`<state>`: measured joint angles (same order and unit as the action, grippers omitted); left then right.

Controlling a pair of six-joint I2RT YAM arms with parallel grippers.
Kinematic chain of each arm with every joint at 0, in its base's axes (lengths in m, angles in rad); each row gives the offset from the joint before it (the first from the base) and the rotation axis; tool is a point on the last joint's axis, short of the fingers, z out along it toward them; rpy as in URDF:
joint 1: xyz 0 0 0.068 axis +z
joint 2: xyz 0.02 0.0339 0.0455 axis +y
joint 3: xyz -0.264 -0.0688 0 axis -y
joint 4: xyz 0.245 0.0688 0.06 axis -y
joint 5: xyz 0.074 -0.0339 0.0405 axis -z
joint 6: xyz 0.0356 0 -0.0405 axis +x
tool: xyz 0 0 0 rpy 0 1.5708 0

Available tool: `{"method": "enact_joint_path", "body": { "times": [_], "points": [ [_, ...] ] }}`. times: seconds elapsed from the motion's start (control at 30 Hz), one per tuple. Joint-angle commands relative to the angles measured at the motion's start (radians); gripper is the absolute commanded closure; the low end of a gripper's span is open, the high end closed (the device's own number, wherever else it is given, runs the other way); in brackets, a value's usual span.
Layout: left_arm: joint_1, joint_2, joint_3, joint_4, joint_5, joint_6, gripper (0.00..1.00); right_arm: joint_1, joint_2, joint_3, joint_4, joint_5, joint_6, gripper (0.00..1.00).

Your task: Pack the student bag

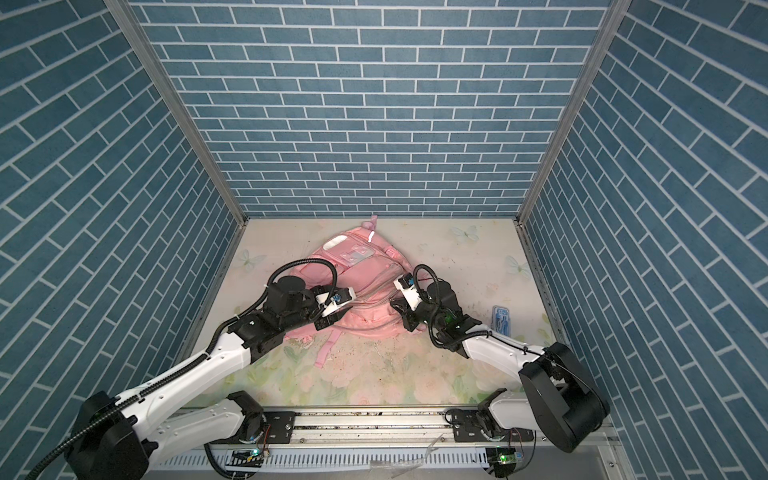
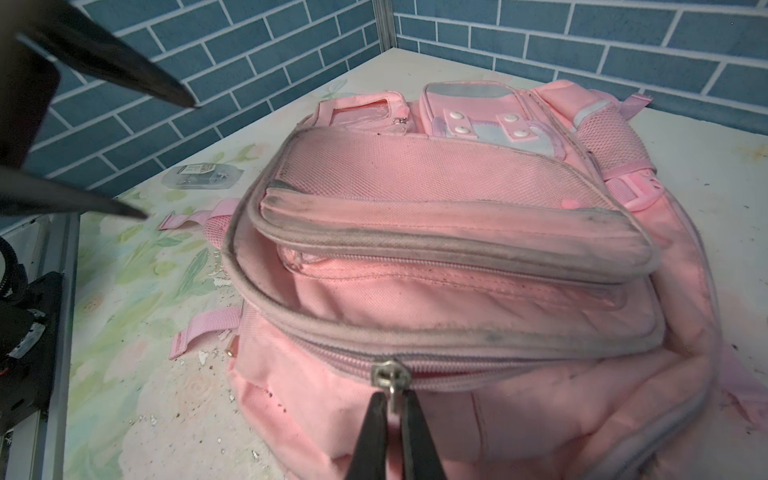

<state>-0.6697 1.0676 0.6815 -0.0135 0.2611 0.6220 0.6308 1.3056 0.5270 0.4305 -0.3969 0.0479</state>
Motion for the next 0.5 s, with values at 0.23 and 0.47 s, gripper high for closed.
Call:
{"method": "enact_joint_path", "body": {
  "times": [0.23, 0.47],
  "points": [
    [-0.172, 0.304, 0.135, 0.118, -0.217, -0.193, 0.46, 0.008, -0.042, -0.055, 0.067, 0.024, 0.024, 1.00],
    [-0.217, 0.440, 0.202, 0.105, -0.297, -0.232, 0.49, 0.009, -0.055, -0.071, 0.075, 0.038, 0.023, 1.00]
  ]
}}
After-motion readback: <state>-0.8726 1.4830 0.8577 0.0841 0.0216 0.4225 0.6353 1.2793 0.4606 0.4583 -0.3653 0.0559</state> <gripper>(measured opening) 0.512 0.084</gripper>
